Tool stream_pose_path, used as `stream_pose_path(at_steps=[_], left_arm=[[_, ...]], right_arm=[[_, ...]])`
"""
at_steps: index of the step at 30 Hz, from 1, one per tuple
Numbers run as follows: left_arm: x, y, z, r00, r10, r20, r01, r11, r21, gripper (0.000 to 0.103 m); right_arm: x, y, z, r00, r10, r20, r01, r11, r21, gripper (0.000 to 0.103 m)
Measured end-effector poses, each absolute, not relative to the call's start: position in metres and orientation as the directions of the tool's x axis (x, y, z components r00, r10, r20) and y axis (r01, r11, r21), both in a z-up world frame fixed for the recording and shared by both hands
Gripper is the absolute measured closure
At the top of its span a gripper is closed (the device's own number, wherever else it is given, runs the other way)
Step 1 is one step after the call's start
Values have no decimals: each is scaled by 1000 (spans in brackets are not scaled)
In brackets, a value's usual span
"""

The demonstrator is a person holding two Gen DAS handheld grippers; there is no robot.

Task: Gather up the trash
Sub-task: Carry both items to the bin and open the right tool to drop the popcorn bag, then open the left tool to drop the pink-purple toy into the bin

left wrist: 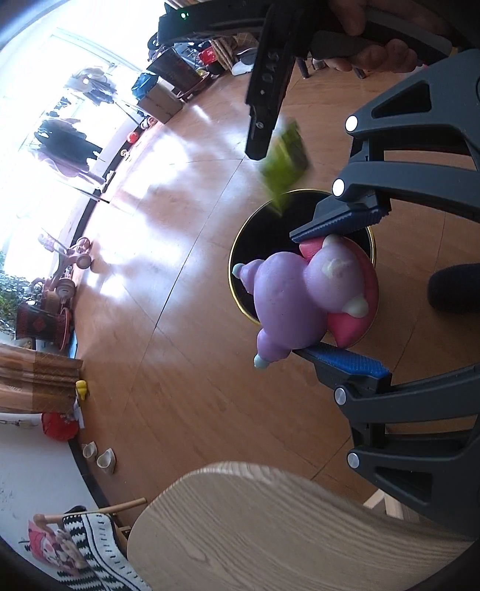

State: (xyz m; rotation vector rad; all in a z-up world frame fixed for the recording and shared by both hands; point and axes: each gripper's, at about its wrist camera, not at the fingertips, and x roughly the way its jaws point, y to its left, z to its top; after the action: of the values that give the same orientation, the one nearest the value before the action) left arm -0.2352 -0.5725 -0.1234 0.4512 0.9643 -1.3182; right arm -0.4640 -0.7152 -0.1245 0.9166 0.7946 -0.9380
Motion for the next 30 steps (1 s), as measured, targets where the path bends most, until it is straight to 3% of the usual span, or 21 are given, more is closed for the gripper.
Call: stream_pose_path(at_steps=[12,15,16,17,30], left_arm=[[-256,-600,-149,-119,-590,-799,942,188,-279,48],[-261,-603,-156,-136,-591,-795,939,179,-294,39],[-262,-604,-156,-138,-591,-795,938,178,-296,26],[-263,-605,-156,-135,-593,-794,939,180,-294,19],[-242,-575,-124,-72,-634,-770,942,211,-262,14]], right_arm=[[-479,-720,-124,370,-343,-863,920,261,291,23],[-483,-717,-122,364,-360,-859,924,252,286,23],[-484,-716,-121,364,-363,-858,925,248,288,22],[-486,-716,-120,365,-364,-857,925,246,289,22],[-454,-700,-101,410,-365,-836,898,320,301,21]])
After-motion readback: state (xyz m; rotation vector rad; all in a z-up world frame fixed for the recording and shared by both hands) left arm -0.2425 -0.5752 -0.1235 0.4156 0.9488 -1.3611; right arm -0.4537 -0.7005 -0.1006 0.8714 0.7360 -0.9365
